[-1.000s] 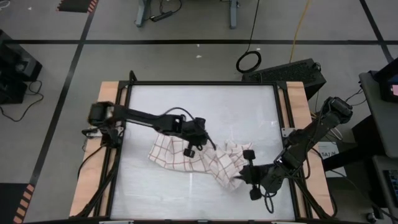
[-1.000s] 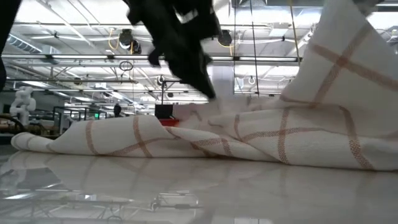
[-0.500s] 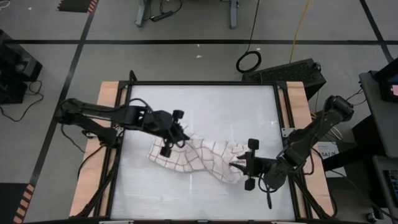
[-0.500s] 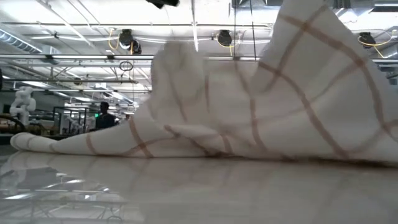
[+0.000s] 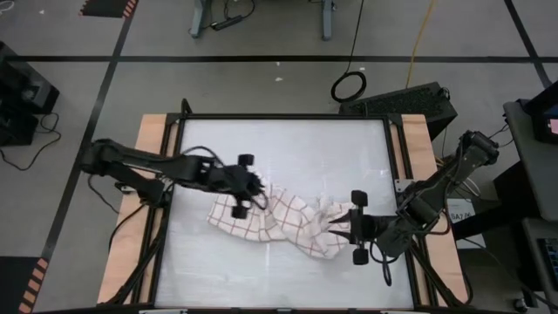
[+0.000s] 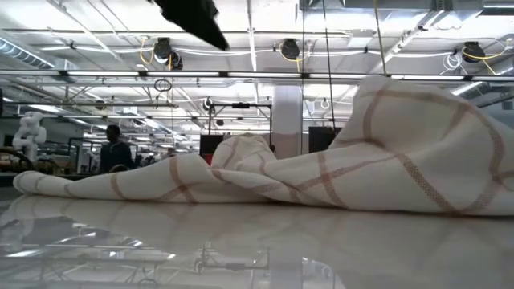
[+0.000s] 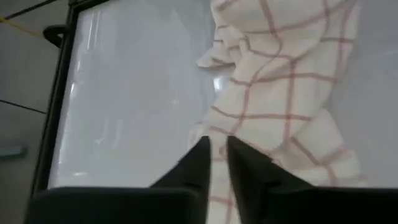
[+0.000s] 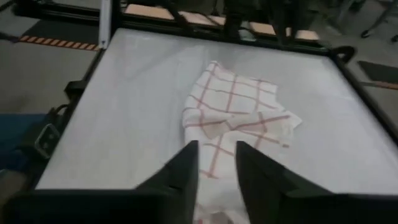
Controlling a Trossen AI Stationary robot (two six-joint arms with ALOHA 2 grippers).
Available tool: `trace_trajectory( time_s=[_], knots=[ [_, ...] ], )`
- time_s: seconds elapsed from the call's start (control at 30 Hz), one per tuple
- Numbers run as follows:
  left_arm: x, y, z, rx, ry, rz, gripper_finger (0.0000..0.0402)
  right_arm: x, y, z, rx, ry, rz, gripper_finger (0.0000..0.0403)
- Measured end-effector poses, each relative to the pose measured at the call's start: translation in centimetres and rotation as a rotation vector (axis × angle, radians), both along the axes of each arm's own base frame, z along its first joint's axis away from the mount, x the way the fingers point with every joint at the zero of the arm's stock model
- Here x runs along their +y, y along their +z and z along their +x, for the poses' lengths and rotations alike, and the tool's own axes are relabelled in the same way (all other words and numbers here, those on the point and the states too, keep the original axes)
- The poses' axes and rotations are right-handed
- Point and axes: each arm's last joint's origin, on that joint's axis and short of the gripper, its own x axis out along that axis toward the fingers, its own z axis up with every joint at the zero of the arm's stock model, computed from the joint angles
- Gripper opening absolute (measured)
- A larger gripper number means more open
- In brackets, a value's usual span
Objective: Roll towel
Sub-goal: Fold the white checkered towel
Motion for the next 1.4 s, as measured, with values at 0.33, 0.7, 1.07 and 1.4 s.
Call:
trace_trajectory(
  time_s=[0.33, 0.7, 1.07, 1.4],
  knots=[
    [6.3, -7.9, 4.9, 0.189, -0.004, -0.105, 0.0214, 0.8, -1.2, 0.7, 0.054, 0.017, 0.031, 0.0026],
    [7.3, -10.4, 5.0, 0.286, -0.219, -0.271, 0.0070, 1.0, -2.6, 1.8, 0.082, -0.036, -0.033, 0.0020],
    [4.9, -6.2, 4.5, 0.234, -0.265, -0.279, 0.0006, -1.2, -4.0, 5.3, 0.072, -0.165, -0.082, 0.0029],
    [1.4, 0.9, 2.1, 0.093, -0.384, -0.265, 0.0006, -6.3, -5.0, 10.6, 0.068, -0.053, 0.012, 0.0143]
  ],
)
